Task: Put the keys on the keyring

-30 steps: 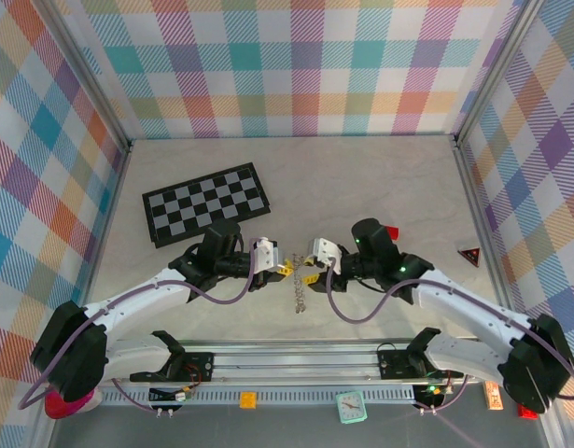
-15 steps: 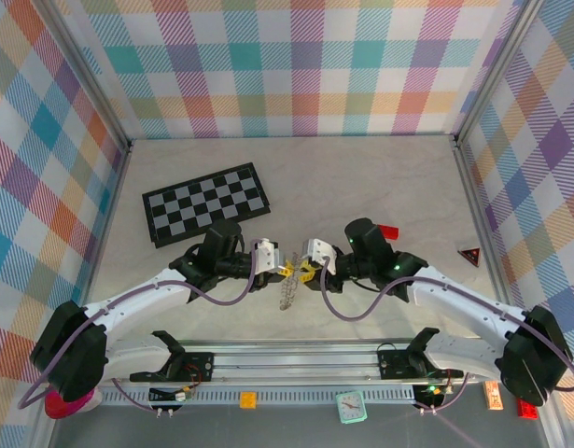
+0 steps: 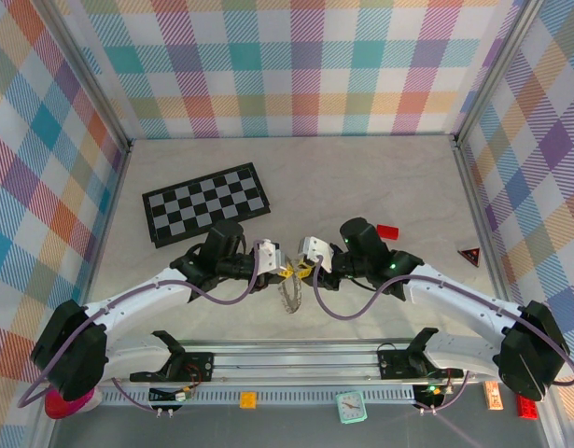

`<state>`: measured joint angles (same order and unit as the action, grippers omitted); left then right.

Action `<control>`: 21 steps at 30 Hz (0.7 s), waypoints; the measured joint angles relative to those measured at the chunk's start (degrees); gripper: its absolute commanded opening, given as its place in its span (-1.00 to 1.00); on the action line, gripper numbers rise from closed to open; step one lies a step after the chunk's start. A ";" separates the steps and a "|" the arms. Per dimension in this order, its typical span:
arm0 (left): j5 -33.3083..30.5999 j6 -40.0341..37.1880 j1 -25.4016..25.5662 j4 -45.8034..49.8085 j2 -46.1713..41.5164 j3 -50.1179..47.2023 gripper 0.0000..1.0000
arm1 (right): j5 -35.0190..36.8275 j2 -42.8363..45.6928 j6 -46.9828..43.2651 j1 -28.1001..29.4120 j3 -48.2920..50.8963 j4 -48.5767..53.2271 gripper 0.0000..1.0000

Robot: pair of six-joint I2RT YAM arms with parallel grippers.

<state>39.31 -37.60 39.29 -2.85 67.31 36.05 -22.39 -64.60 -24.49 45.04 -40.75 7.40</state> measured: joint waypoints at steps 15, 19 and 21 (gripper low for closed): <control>-0.90 1.60 0.39 2.23 1.49 1.97 -0.37 | -2.54 -2.25 -0.92 0.07 -0.72 0.04 -1.00; -2.21 3.43 0.39 1.57 0.74 1.68 -0.07 | -2.49 -2.23 -1.36 0.04 -0.72 0.31 -1.00; -3.41 4.68 0.39 0.70 -1.27 0.28 -0.01 | -2.49 -2.23 -1.53 0.04 -0.72 0.28 -1.00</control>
<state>35.90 -32.93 39.68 -2.15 66.04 36.34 -24.88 -66.83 -26.02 45.08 -41.47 7.68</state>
